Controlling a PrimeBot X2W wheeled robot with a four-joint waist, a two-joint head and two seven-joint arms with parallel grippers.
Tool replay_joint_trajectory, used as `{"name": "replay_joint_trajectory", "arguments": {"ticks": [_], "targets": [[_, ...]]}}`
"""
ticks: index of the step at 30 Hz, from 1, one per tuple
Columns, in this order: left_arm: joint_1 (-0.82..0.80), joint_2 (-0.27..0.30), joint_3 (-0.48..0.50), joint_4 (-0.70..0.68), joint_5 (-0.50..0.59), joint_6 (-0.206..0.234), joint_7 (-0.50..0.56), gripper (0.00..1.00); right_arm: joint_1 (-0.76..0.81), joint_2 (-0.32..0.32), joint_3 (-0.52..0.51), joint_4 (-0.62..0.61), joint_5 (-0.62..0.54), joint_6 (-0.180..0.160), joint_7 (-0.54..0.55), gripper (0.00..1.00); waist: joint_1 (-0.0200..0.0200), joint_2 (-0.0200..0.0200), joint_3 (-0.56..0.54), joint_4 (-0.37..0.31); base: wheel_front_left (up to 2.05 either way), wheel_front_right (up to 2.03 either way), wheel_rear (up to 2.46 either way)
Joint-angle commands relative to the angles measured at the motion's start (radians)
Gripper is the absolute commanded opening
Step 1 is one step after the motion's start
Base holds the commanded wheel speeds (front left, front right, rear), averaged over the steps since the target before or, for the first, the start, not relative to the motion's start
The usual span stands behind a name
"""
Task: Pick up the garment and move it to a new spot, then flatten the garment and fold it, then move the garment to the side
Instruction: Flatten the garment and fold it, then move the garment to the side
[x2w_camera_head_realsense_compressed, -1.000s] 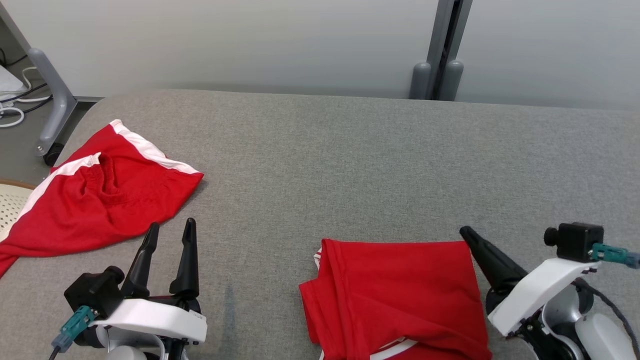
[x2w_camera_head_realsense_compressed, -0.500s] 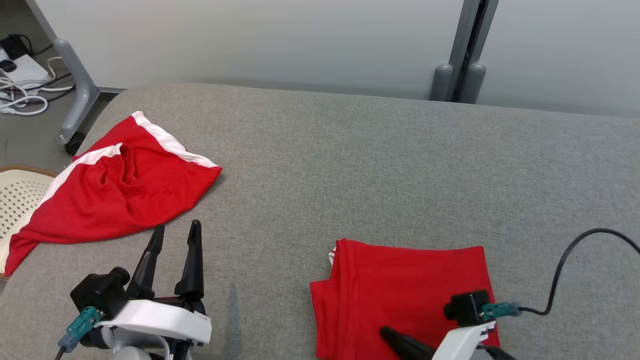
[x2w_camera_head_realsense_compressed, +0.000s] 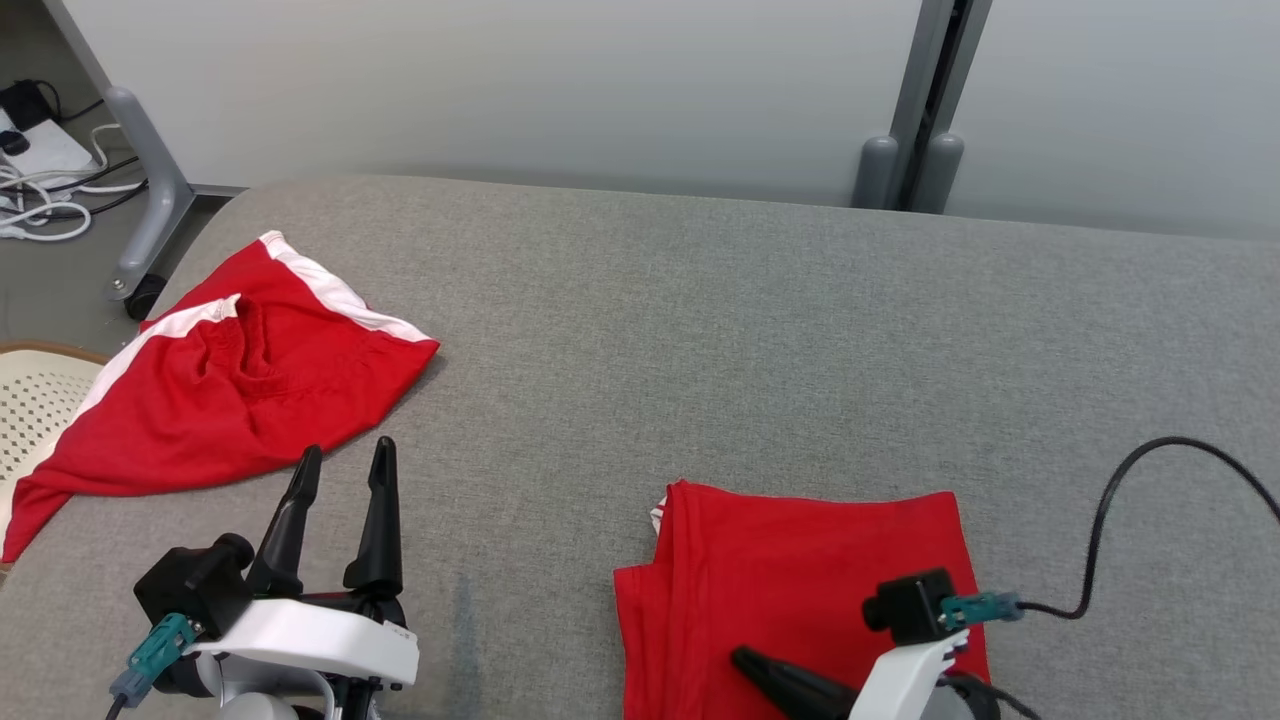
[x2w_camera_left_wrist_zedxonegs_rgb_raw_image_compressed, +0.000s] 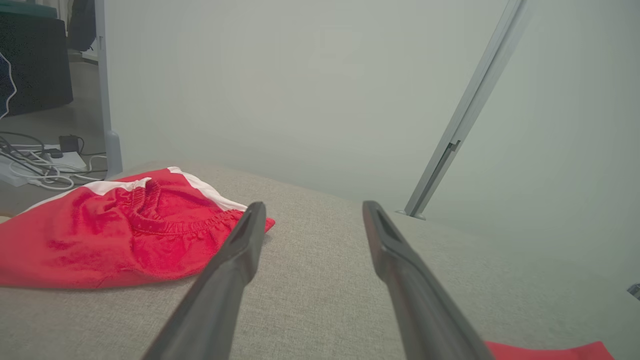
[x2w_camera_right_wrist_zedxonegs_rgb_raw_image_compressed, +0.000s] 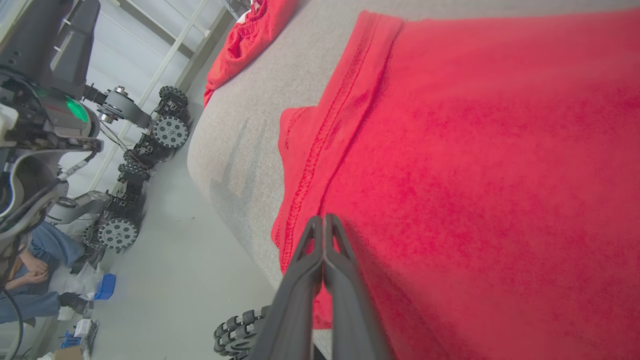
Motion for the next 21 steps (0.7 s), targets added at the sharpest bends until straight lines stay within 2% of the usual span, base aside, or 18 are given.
{"name": "replay_joint_trajectory", "arguments": {"ticks": [1, 4, 6, 7, 8, 14, 21], "targets": [[0.009, 0.009, 0.006, -0.006, 0.002, 0.006, -0.002, 1.0, -0.013, -0.016, -0.007, -0.007, 0.01, 0.002, -0.016, 0.0, 0.0, 0.0, -0.001, -0.008, 0.0, 0.0, 0.0], [0.017, 0.01, 0.006, -0.013, 0.001, 0.009, -0.002, 1.0, -0.031, -0.055, -0.034, -0.033, 0.013, 0.002, -0.049, 0.0, 0.0, 0.0, -0.003, -0.026, 0.0, 0.0, 0.0], [0.02, 0.01, 0.007, -0.017, 0.001, 0.013, -0.002, 1.0, -0.04, -0.08, -0.061, -0.047, 0.007, 0.002, -0.071, 0.4, 0.0, 0.0, -0.004, -0.038, 0.0, 0.0, 0.0], [0.019, 0.01, 0.006, -0.019, 0.001, 0.014, -0.001, 1.0, -0.044, -0.09, -0.077, -0.054, 0.004, 0.002, -0.083, 0.77, 0.0, 0.0, -0.004, -0.043, 0.0, 0.0, 0.0], [0.017, 0.011, 0.005, -0.02, 0.001, 0.015, -0.001, 1.0, -0.047, -0.1, -0.096, -0.059, -0.001, 0.002, -0.094, 1.0, 0.0, 0.0, -0.005, -0.048, 0.0, 0.0, 0.0], [0.019, 0.013, 0.005, -0.033, 0.001, 0.024, 0.002, 1.0, -0.037, -0.14, -0.228, -0.066, -0.034, 0.002, -0.147, 1.0, 0.0, 0.0, -0.008, -0.074, 0.0, 0.0, 0.0], [0.015, 0.015, 0.0, -0.045, 0.001, 0.029, 0.006, 1.0, -0.006, -0.134, -0.314, -0.059, -0.07, 0.002, -0.106, 1.0, 0.0, 0.0, -0.003, -0.09, 0.0, 0.0, 0.0]]}}
